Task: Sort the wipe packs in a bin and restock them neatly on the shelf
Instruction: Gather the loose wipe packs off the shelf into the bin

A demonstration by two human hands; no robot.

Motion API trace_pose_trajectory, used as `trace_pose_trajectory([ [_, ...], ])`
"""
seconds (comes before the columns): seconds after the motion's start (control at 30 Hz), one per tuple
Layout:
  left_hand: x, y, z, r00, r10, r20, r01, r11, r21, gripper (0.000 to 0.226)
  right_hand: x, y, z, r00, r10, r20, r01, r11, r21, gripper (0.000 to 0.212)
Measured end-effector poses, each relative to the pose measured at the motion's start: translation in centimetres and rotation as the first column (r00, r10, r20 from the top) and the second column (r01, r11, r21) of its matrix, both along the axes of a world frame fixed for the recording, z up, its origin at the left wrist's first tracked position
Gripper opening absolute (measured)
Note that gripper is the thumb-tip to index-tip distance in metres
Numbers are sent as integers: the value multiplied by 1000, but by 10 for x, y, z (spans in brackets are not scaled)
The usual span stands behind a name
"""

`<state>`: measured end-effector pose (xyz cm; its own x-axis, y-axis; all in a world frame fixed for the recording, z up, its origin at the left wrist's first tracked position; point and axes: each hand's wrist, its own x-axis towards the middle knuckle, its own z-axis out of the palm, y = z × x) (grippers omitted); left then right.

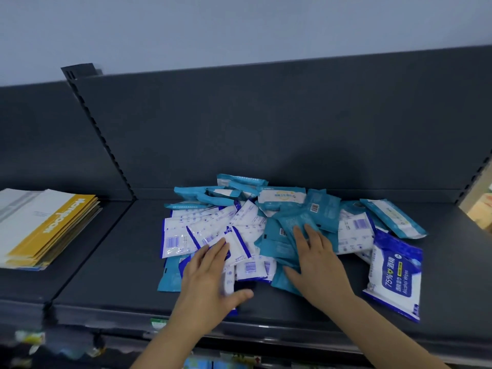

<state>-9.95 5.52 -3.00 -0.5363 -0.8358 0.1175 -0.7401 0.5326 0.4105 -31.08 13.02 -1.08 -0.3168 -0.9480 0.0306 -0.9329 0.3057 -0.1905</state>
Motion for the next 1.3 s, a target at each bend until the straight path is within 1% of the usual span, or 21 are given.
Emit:
trace_pose_trajectory([
  [0.07, -3, 3, 0, 999, 22, 27, -23, 999, 22, 112, -1, -3, 1, 1000, 13, -16, -13, 1000, -4, 78],
  [0.17, -8, 3, 4, 999, 39, 21, -39, 999, -3, 94, 0, -8, 3, 1000, 10, 11, -10, 1000, -22, 73],
  [0.2, -8, 2, 5, 999, 43, 1, -43, 999, 13, 89, 0, -9, 3, 1000, 2, 17, -1, 1000, -26, 73],
  [0.3, -7, 0, 13, 996, 69, -59, -64, 995, 76, 77, 4, -13, 2, 1000, -18, -9, 18, 1000, -23, 76],
  [0.43, 5, -3, 27, 983, 178, -55, -175, 984, 43, 60, 8, -17, 1, 997, -30, -76, 33, 999, 38, 89],
  [0.47, 9, -4, 30, 979, 197, -53, -196, 980, 31, 54, 7, -17, 3, 996, -29, -79, 30, 999, 20, 87],
  [0.53, 21, -4, 35, 974, 221, -56, -220, 975, 18, 34, 5, -17, 10, 998, -24, -65, 19, 997, -73, 74],
  [0.6, 36, -8, 40, 962, 255, -96, -254, 967, 19, 9, 6, -14, 22, 999, -25, 44, 32, 985, -167, 65],
  [0.63, 45, -10, 42, 952, 275, -134, -274, 961, 27, 8, 8, -12, 29, 992, -16, 127, 42, 978, -203, 63],
  [0.73, 72, -13, 51, 919, 304, -251, -308, 951, 21, 27, 25, -13, 51, 926, 98, 365, 37, 938, -345, 50],
  [0.77, 80, -12, 55, 906, 318, -280, -327, 945, 17, 28, 33, -16, 58, 894, 148, 423, 28, 924, -382, 43],
  [0.83, 99, -10, 65, 873, 350, -340, -368, 930, 10, 26, 52, -24, 69, 842, 237, 484, -12, 906, -423, 33],
  [0.93, 137, -4, 80, 816, 390, -427, -447, 894, -37, 24, 88, -44, 76, 781, 354, 515, -83, 876, -476, 31],
  [1.07, 208, 10, 88, 714, 510, -480, -588, 809, -16, 20, 155, -68, 79, 709, 473, 523, -209, 850, -484, 29],
  [1.2, 301, 39, 80, 610, 638, -470, -730, 683, -21, 20, 245, -85, 82, 643, 594, 484, -381, 795, -471, 30],
  [1.3, 373, 64, 73, 501, 737, -454, -827, 563, 0, 20, 321, -92, 81, 531, 709, 464, -517, 705, -486, 32],
])
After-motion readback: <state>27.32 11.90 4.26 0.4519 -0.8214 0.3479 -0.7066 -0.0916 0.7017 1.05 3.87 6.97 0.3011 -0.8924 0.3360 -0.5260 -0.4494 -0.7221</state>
